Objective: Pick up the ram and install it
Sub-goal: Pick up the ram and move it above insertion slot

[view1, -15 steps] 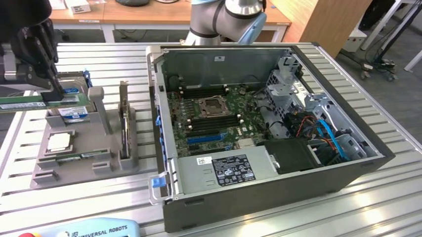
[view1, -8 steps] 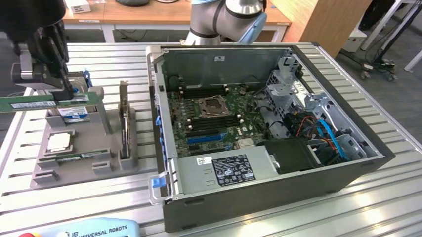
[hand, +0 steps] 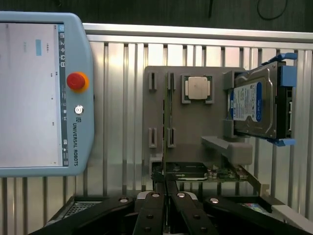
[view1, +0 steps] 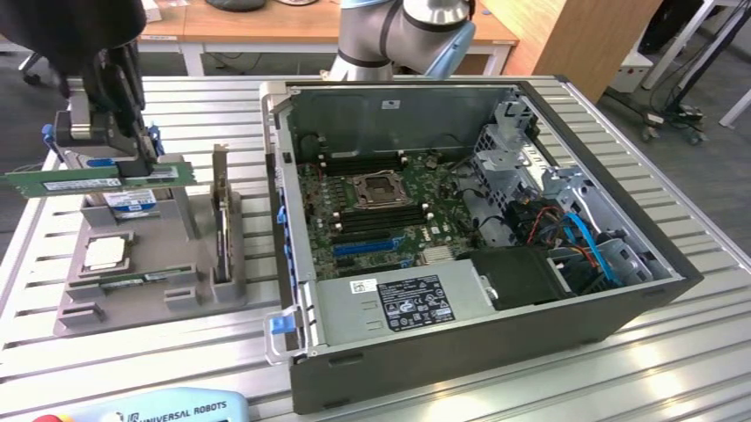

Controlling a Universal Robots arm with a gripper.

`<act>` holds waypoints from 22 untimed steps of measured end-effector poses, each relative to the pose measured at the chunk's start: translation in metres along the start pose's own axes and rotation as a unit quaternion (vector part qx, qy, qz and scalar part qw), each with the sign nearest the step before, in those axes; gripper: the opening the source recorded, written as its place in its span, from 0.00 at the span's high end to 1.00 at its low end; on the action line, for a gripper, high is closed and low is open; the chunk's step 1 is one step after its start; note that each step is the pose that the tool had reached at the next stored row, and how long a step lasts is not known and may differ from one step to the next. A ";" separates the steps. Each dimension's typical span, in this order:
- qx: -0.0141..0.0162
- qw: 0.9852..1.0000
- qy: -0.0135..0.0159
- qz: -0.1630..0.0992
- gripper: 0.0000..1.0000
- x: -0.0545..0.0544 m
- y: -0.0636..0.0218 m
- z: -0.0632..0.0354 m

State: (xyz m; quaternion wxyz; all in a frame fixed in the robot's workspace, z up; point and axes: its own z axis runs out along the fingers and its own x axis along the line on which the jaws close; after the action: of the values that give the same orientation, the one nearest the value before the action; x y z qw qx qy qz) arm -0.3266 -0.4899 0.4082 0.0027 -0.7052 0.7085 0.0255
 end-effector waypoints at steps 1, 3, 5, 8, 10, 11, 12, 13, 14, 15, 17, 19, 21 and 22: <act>0.000 1.000 0.000 0.000 0.89 0.000 -0.0021 -0.0001; 0.000 1.000 0.000 0.000 0.89 0.000 -0.0063 -0.0003; 0.000 1.000 0.000 0.000 0.89 0.000 -0.0107 -0.0003; 0.000 1.000 0.000 0.000 0.89 -0.001 -0.0172 -0.0005; 0.000 1.000 0.000 0.000 0.89 -0.001 -0.0215 -0.0007; 0.000 1.000 0.000 0.000 0.89 -0.001 -0.0240 -0.0008; 0.000 1.000 0.000 0.000 0.89 -0.001 -0.0262 -0.0009; 0.000 1.000 0.000 0.000 0.89 -0.001 -0.0285 -0.0010; 0.000 1.000 0.000 0.000 0.89 -0.001 -0.0308 -0.0010; 0.000 1.000 0.000 0.000 0.89 -0.001 -0.0330 -0.0011; 0.000 1.000 0.000 0.000 0.89 -0.001 -0.0372 -0.0012; 0.000 1.000 0.000 0.000 0.89 -0.001 -0.0560 -0.0018; 0.000 1.000 0.000 0.000 0.89 -0.002 -0.0709 -0.0023; 0.000 1.000 0.000 0.000 0.89 -0.002 -0.0737 -0.0024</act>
State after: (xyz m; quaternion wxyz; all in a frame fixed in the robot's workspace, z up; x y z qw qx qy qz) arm -0.2529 -0.4883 0.4082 0.0026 -0.7052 0.7085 0.0255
